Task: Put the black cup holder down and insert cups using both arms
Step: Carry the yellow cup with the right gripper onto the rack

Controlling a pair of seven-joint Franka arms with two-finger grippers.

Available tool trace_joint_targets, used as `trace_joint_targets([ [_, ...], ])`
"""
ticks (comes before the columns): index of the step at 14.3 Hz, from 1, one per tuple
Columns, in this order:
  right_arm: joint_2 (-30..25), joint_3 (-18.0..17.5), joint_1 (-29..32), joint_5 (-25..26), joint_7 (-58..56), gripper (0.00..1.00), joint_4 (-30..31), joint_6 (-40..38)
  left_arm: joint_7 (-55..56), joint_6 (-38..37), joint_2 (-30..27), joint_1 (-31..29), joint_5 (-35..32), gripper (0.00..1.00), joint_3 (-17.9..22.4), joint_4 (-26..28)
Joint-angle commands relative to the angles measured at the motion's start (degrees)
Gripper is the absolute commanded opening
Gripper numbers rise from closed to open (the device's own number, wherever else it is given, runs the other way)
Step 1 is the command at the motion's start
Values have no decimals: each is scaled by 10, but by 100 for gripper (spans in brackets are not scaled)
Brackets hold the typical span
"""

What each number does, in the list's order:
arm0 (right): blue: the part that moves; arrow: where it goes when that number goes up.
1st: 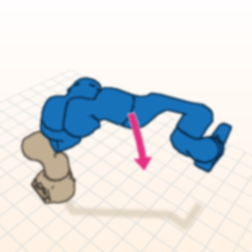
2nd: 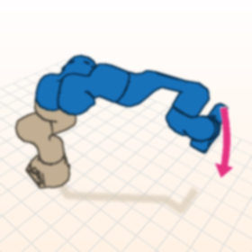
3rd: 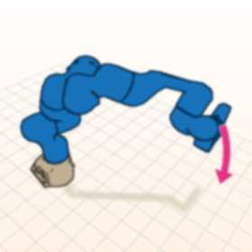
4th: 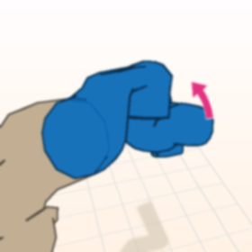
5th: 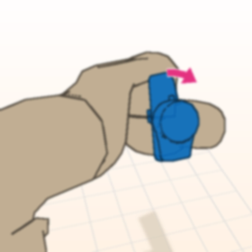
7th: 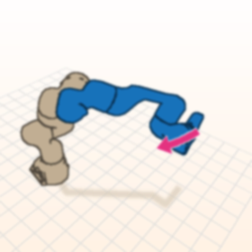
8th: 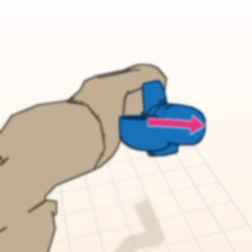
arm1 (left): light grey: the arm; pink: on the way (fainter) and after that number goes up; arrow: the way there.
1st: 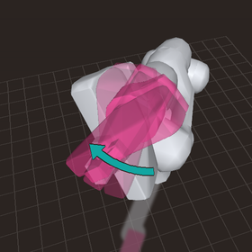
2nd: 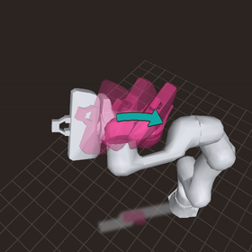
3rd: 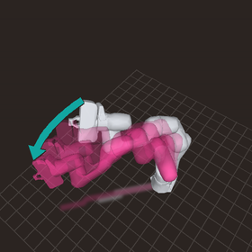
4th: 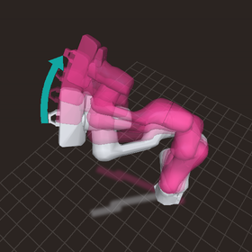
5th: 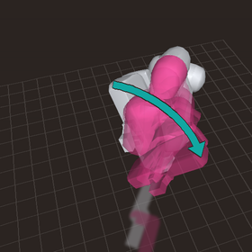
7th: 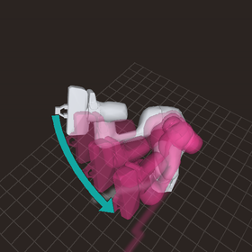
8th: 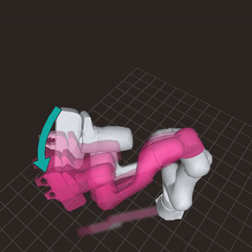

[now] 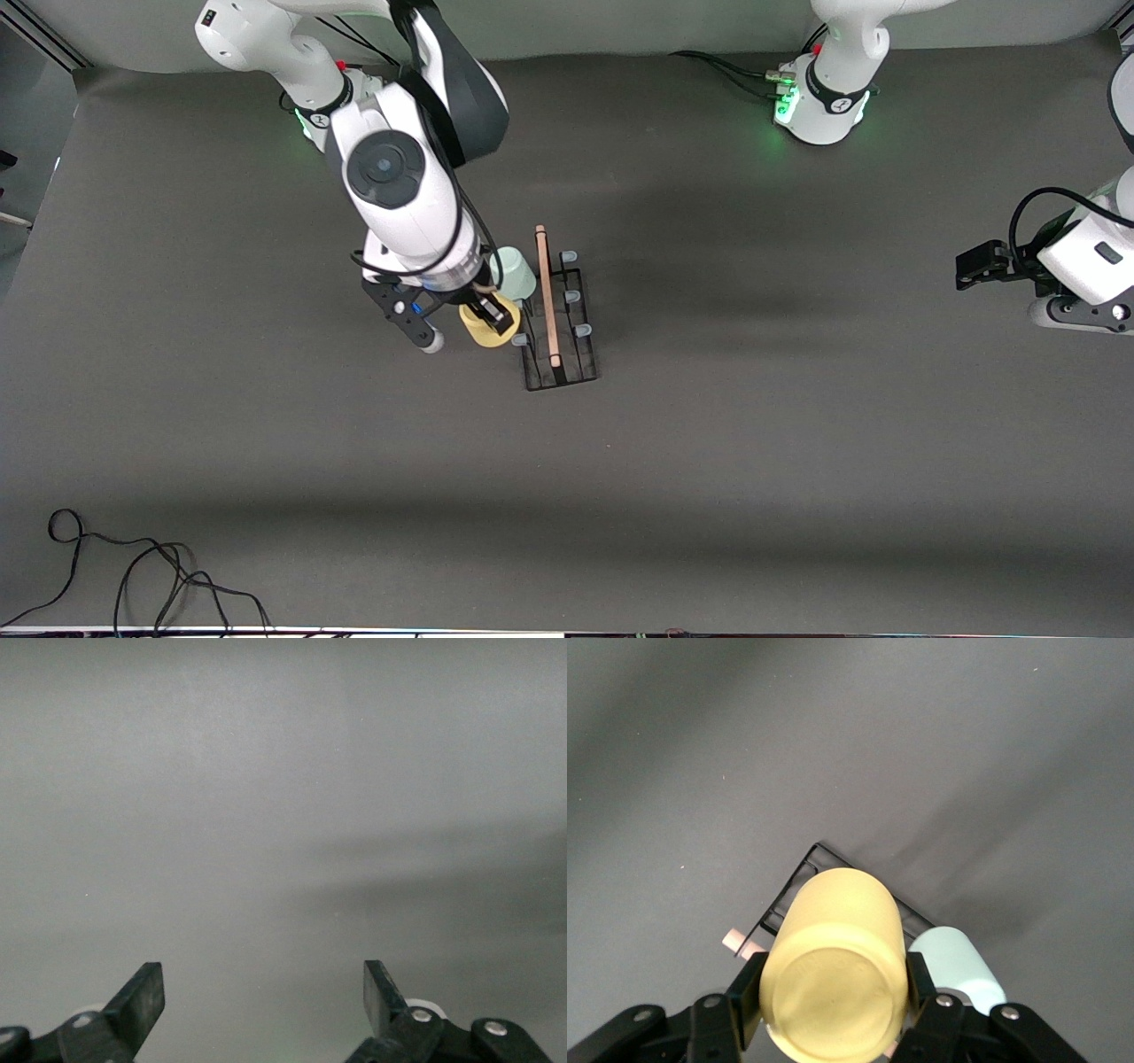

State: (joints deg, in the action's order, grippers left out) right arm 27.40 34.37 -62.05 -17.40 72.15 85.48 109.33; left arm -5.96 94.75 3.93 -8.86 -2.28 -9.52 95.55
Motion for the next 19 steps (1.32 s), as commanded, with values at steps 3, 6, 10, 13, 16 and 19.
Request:
trace_joint_targets([
  [3, 18, 7, -26, -7, 27, 26, 30, 58, -6, -9, -5, 0, -8, 100, -1, 0],
  [6, 48, 4, -26, -23, 26, 26, 32, 85, -6, -10, -5, 0, -8, 100, -1, 0],
  [10, 77, 3, -26, -32, 26, 26, 33, 114, -6, -10, -5, 0, -7, 100, -1, 0],
  [13, 104, -2, -26, -53, 26, 26, 33, 140, -6, -10, -5, 0, -7, 100, -1, 0],
  [16, 106, -4, -21, -57, 24, 99, 31, 140, -6, -10, -5, 0, -7, 100, -1, 0],
  [19, 78, 4, -16, -54, 14, 100, 21, 102, -6, -10, -5, -1, -7, 100, -1, 0],
])
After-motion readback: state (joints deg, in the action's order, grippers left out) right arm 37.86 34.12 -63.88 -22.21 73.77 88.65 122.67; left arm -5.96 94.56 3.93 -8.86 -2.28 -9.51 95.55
